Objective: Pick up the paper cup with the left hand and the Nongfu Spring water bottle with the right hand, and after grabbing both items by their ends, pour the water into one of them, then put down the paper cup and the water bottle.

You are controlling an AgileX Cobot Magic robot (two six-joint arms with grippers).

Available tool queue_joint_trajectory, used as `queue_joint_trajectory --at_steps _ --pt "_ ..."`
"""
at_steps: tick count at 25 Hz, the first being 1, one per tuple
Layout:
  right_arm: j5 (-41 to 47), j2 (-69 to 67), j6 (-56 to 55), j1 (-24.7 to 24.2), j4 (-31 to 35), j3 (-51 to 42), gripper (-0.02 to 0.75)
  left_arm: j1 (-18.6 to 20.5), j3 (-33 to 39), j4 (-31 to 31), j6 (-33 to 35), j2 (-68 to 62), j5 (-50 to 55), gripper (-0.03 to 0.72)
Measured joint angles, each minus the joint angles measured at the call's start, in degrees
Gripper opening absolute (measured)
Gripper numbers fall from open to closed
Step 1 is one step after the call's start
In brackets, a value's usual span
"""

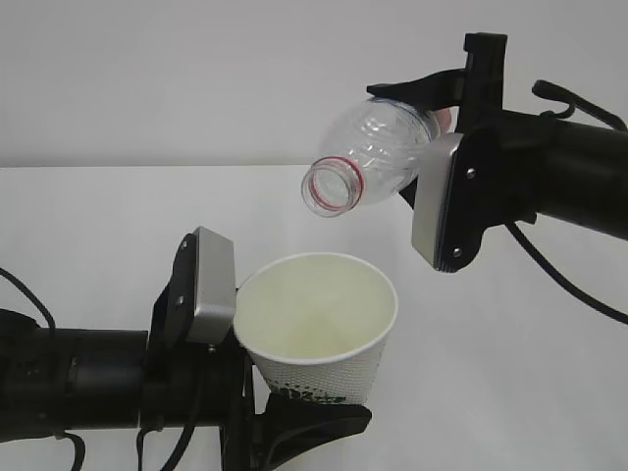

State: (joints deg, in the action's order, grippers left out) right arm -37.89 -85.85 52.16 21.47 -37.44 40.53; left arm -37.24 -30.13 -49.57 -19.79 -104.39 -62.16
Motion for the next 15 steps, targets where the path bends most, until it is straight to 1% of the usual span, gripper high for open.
queue_joint_trajectory --at_steps 15 --pt "-2.15 0.0 3.0 0.0 0.09 0.0 0.476 0.0 0.0 0.0 0.2 0.0 0.0 0.515"
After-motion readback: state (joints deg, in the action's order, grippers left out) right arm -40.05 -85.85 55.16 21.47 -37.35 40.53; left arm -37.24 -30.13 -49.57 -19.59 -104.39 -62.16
